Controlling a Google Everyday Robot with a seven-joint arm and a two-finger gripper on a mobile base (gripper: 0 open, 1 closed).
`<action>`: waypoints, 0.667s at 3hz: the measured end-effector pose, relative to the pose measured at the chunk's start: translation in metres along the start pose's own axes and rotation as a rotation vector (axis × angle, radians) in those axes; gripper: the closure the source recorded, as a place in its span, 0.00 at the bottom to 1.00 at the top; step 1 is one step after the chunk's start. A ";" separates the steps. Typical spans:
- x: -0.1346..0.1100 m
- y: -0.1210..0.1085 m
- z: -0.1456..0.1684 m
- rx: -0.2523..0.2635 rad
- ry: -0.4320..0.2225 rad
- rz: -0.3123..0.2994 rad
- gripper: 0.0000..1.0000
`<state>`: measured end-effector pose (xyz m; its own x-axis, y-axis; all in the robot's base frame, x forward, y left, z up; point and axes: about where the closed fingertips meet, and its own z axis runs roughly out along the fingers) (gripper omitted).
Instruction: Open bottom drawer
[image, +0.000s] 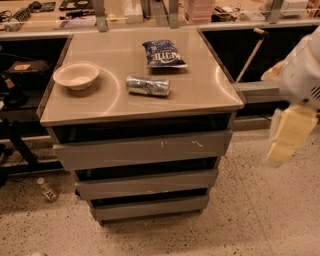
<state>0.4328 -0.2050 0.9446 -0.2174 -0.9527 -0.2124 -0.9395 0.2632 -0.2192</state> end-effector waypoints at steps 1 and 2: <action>-0.023 0.027 0.068 -0.039 -0.043 -0.005 0.00; -0.043 0.059 0.158 -0.112 -0.059 -0.023 0.00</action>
Offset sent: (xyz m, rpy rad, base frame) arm -0.0299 0.1243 -0.3148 0.0801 0.2660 0.1062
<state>0.4287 -0.1247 0.7905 -0.1823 -0.9468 -0.2654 -0.9685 0.2195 -0.1178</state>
